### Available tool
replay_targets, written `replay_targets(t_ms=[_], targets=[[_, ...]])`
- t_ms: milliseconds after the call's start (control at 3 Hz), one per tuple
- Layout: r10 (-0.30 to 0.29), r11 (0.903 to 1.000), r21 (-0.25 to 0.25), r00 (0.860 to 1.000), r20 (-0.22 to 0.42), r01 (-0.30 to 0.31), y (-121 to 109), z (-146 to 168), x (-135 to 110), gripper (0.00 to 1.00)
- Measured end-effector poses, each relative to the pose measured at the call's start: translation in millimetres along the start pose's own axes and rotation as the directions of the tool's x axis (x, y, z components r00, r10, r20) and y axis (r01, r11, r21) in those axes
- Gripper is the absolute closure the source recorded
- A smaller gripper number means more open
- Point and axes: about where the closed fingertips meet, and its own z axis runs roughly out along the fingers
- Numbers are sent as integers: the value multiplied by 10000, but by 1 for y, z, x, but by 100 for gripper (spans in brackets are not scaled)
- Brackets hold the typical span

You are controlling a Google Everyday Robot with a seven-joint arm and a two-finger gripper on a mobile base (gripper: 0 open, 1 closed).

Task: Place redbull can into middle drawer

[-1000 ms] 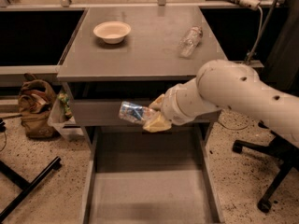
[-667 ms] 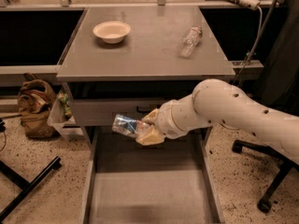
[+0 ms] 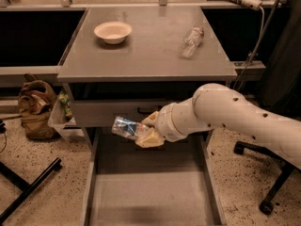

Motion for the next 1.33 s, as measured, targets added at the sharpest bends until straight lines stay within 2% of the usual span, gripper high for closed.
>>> replay_targets(t_ms=[333, 667, 1000, 1333], targets=[[-157, 9999, -42, 9993, -346, 156, 13, 46, 29, 100], [-584, 9976, 296, 9908, -1221, 625, 26, 92, 70, 100], [-720, 9914, 957, 9818, -1759, 898, 19, 113, 103, 100], [242, 9899, 1419, 9913, -1297, -56, 6, 135, 127, 100]])
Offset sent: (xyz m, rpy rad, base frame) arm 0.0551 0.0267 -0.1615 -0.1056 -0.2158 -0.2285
